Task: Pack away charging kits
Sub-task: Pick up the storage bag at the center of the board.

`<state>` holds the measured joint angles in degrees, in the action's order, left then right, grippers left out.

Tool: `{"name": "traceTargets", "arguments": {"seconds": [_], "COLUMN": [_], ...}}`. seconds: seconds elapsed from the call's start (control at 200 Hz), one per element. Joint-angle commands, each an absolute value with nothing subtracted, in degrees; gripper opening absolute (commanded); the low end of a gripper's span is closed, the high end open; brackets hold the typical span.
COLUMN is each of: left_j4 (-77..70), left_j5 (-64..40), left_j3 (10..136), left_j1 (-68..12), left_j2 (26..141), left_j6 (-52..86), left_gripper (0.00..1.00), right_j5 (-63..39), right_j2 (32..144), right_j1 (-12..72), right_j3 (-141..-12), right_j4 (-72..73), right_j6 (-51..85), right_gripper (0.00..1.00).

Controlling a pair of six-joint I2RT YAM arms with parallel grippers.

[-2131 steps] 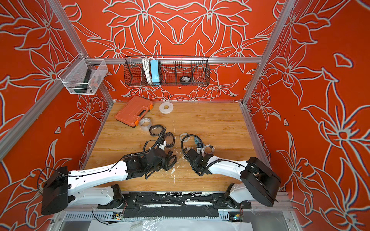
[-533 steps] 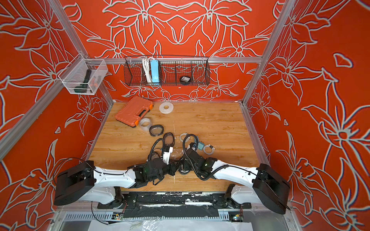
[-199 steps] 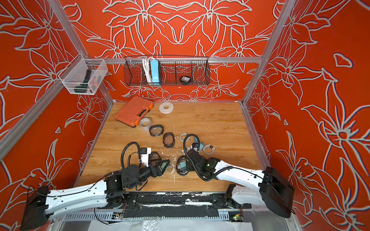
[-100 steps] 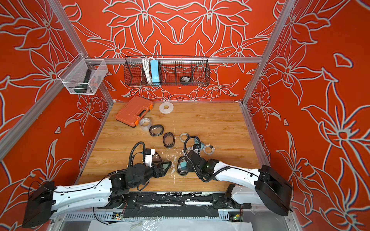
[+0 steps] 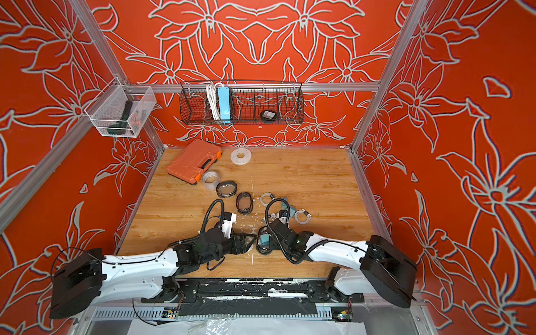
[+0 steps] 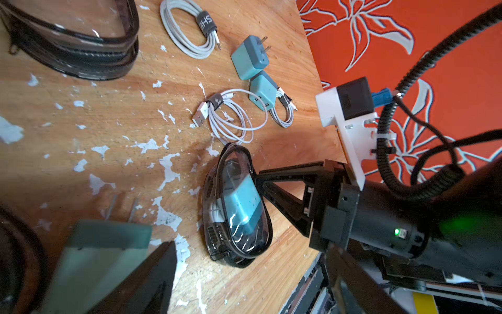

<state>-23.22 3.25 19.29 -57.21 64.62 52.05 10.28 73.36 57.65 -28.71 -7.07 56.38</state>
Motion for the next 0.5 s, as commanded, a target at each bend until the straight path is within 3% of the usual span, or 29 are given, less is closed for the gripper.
{"name": "traceTargets", "arguments": {"seconds": [0.0, 0.185, 0.495], "left_j4": [-24.7, -25.1, -26.6], "left_j5": [0.1, -2.6, -5.9], "left_j3": [21.7, 24.3, 27.4], "left_j1": [-56.5, -55.9, -55.0], "left_j2": [68.1, 74.5, 82.8], "left_j6": [52.3, 52.5, 52.5], "left_gripper": [0.79, 0.73, 0.68], "right_j5": [12.1, 13.7, 13.2], "right_j2": [74.2, 73.7, 74.1], "right_j1": [57.9, 57.8, 57.8], "right_j3": [-27.2, -26.1, -25.9], "right_j4": [-8.0, -8.0, -6.7], "right_j6": [57.8, 58.3, 57.4], "right_gripper": [0.11, 0.03, 0.01]}}
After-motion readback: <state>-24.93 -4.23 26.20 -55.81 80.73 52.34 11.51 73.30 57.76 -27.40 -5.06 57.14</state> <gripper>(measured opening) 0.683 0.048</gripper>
